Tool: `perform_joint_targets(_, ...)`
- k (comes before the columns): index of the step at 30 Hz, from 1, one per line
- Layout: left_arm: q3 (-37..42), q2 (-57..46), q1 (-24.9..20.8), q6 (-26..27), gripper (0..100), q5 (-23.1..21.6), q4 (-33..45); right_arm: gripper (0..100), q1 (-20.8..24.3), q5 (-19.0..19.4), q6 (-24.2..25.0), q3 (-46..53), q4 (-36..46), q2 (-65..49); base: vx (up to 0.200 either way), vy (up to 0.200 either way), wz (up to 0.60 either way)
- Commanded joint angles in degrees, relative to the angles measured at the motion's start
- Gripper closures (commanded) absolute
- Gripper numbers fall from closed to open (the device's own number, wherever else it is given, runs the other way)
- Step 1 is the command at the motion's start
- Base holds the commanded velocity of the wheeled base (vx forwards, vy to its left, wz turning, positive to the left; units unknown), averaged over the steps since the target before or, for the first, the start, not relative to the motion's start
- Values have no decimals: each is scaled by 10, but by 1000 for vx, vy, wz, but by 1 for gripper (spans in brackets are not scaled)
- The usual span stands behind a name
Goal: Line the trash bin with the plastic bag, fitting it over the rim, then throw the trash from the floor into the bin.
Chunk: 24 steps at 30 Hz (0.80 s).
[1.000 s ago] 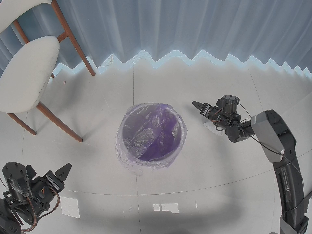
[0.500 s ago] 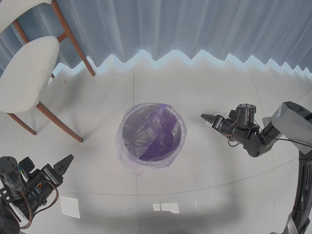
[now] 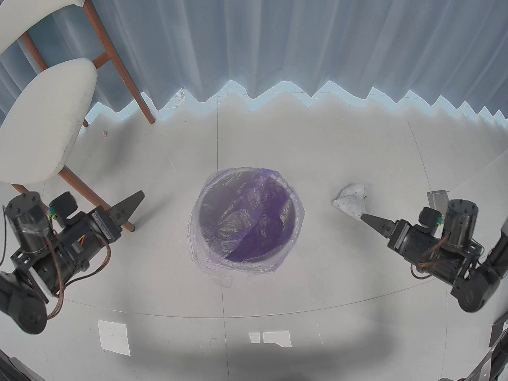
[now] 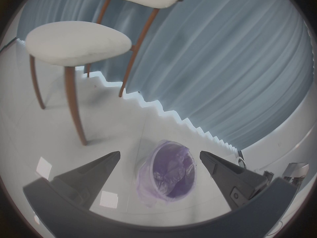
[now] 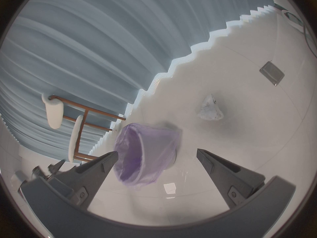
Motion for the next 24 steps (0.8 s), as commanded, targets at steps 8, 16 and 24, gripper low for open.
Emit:
perform_joint_targets(8,-216,257,-1,37,0,-97,-71,0,26,-6,2,207,-148,-108,0,0,0)
perform_joint_targets(16,-328,294,1,99,0,-119,51,0,27,-8,5,216,-145,-110,0,0,0)
perform_joint_targets(24,-407,362,6,127,0,-119,84,0,27,-7,5,217,-143,-110,0,0,0)
